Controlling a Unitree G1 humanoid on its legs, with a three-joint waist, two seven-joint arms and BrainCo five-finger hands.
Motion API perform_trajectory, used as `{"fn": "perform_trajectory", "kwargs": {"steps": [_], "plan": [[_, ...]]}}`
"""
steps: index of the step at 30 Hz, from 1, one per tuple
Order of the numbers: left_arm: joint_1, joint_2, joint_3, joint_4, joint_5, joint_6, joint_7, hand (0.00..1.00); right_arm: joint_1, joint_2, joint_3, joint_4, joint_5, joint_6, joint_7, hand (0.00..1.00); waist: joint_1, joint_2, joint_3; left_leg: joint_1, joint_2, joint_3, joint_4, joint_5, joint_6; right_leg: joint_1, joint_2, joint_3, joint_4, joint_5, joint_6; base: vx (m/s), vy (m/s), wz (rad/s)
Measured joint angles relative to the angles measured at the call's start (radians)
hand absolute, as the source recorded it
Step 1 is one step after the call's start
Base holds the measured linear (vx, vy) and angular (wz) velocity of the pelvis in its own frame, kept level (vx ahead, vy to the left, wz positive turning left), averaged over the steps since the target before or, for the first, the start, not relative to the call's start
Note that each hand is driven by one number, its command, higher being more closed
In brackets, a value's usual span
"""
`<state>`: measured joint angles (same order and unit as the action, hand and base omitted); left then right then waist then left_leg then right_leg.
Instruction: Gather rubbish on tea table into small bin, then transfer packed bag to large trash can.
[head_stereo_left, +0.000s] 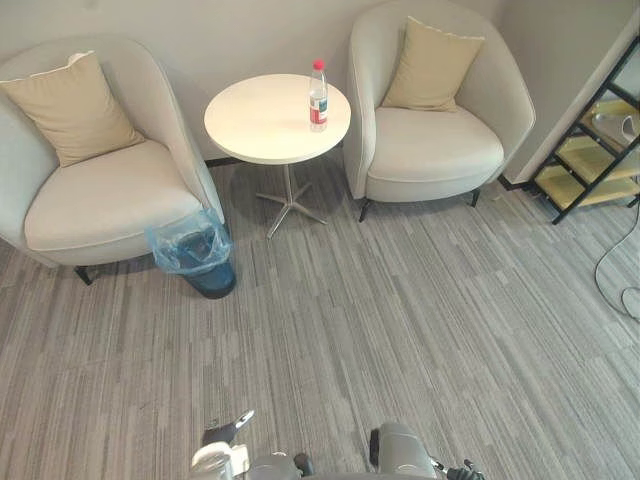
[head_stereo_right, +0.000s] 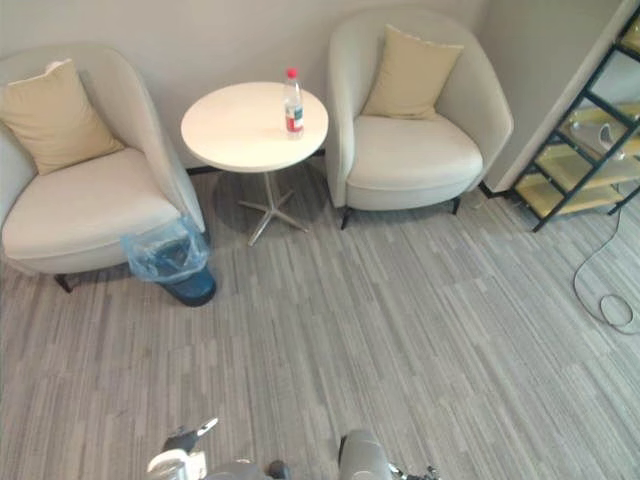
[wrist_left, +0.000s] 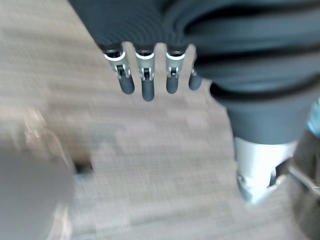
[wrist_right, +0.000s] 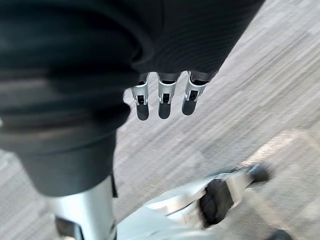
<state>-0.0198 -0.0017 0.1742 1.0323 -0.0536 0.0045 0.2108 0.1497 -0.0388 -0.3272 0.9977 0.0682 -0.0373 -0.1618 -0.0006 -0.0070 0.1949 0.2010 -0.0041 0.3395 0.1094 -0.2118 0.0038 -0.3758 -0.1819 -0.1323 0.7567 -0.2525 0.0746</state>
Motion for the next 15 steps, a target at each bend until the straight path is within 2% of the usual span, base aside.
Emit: {"fn": "perform_trajectory", "kwargs": {"steps": [1, 2, 3, 4, 5, 7, 8, 9, 10, 11, 13, 15], "plan": [[0.000, -0.019, -0.009, 0.001, 0.000, -0.001, 0.000, 0.00, -0.004, 0.000, 0.007, 0.001, -0.020, 0.002, 0.000, 0.00, -0.002, -0.001, 0.000, 0.014, 0.003, -0.011, -0.003, -0.004, -0.007, -0.006, 0.011, 0.003, -0.151, 0.063, -0.018, 0.38, -0.207, 0.36], [0.001, -0.025, -0.019, -0.001, 0.000, -0.002, -0.001, 0.00, -0.002, 0.002, 0.017, 0.007, -0.030, 0.002, -0.002, 0.00, -0.008, -0.016, -0.008, 0.031, -0.004, -0.052, -0.006, -0.022, -0.036, -0.001, 0.020, 0.020, -0.311, 0.187, -0.033, 0.38, -0.207, 0.37], [0.001, -0.025, -0.019, -0.001, 0.000, -0.002, -0.001, 0.00, -0.001, 0.004, 0.018, 0.013, -0.030, 0.003, -0.002, 0.00, -0.009, -0.028, -0.013, 0.037, -0.010, -0.060, -0.008, -0.029, -0.049, -0.002, 0.020, 0.033, -0.339, 0.228, -0.038, 0.41, -0.257, 0.28], [-0.011, -0.044, -0.007, 0.007, 0.000, 0.000, -0.001, 0.00, -0.021, -0.010, 0.017, 0.043, -0.030, 0.007, -0.001, 0.00, -0.003, -0.008, -0.003, 0.077, 0.009, -0.095, -0.026, -0.049, -0.078, -0.011, 0.040, 0.034, -0.287, 0.228, -0.070, 0.39, -0.275, 0.06], [-0.002, -0.062, -0.002, 0.014, 0.001, -0.001, -0.002, 0.00, -0.025, -0.023, 0.016, 0.050, -0.030, 0.010, -0.003, 0.00, -0.007, 0.020, -0.023, 0.078, 0.032, -0.119, -0.001, -0.050, -0.080, -0.001, 0.063, 0.029, -0.286, 0.168, -0.068, 0.47, -0.318, -0.04], [-0.001, -0.061, -0.003, 0.022, 0.002, 0.001, -0.005, 0.00, -0.031, -0.031, 0.011, 0.054, -0.030, 0.012, -0.003, 0.00, -0.008, 0.041, -0.030, 0.036, 0.071, -0.152, 0.101, -0.050, -0.080, 0.031, 0.085, 0.006, -0.306, 0.139, -0.074, 0.35, -0.289, 0.05], [-0.001, -0.060, 0.004, 0.019, 0.004, 0.001, -0.006, 0.00, -0.033, -0.032, 0.006, 0.053, -0.030, 0.015, -0.005, 0.00, -0.009, 0.043, -0.030, -0.045, 0.103, -0.191, 0.284, -0.044, -0.094, 0.071, 0.100, -0.011, -0.337, 0.125, -0.073, 0.36, -0.355, 0.37], [-0.004, -0.055, 0.003, 0.005, 0.003, 0.001, -0.010, 0.00, -0.037, -0.035, 0.007, 0.044, -0.029, 0.019, -0.009, 0.00, -0.008, 0.050, -0.024, -0.175, 0.158, -0.222, 0.561, 0.002, -0.137, 0.133, 0.123, -0.038, -0.386, 0.113, -0.087, 0.27, -0.273, 0.36], [-0.003, -0.055, 0.004, -0.004, 0.003, 0.000, -0.013, 0.00, -0.038, -0.036, 0.009, 0.042, -0.028, 0.020, -0.010, 0.00, -0.005, 0.051, -0.022, -0.208, 0.173, -0.220, 0.633, 0.003, -0.141, 0.152, 0.131, -0.041, -0.400, 0.110, -0.091, 0.25, -0.214, 0.25], [-0.006, -0.054, 0.002, -0.023, 0.002, -0.002, -0.019, 0.00, -0.042, -0.043, 0.020, 0.044, -0.028, 0.022, -0.013, 0.00, 0.005, 0.052, -0.005, -0.290, 0.206, -0.196, 0.769, 0.000, -0.140, 0.214, 0.150, -0.046, -0.441, 0.105, -0.099, 0.24, -0.153, 0.04], [-0.007, -0.055, -0.005, -0.040, 0.002, -0.010, -0.019, 0.00, -0.048, -0.043, 0.021, 0.046, -0.027, 0.026, -0.015, 0.00, 0.014, 0.046, 0.003, -0.357, 0.204, -0.150, 0.764, -0.014, -0.115, 0.281, 0.152, -0.049, -0.490, 0.104, -0.099, 0.23, -0.101, -0.03], [-0.007, -0.053, -0.025, -0.046, 0.001, -0.020, -0.020, 0.00, -0.049, -0.047, 0.021, 0.041, -0.027, 0.025, -0.016, 0.00, 0.018, 0.051, 0.004, -0.401, 0.181, -0.079, 0.513, -0.016, -0.085, 0.348, 0.158, -0.040, -0.567, 0.107, -0.095, 0.22, -0.017, -0.23]]}}
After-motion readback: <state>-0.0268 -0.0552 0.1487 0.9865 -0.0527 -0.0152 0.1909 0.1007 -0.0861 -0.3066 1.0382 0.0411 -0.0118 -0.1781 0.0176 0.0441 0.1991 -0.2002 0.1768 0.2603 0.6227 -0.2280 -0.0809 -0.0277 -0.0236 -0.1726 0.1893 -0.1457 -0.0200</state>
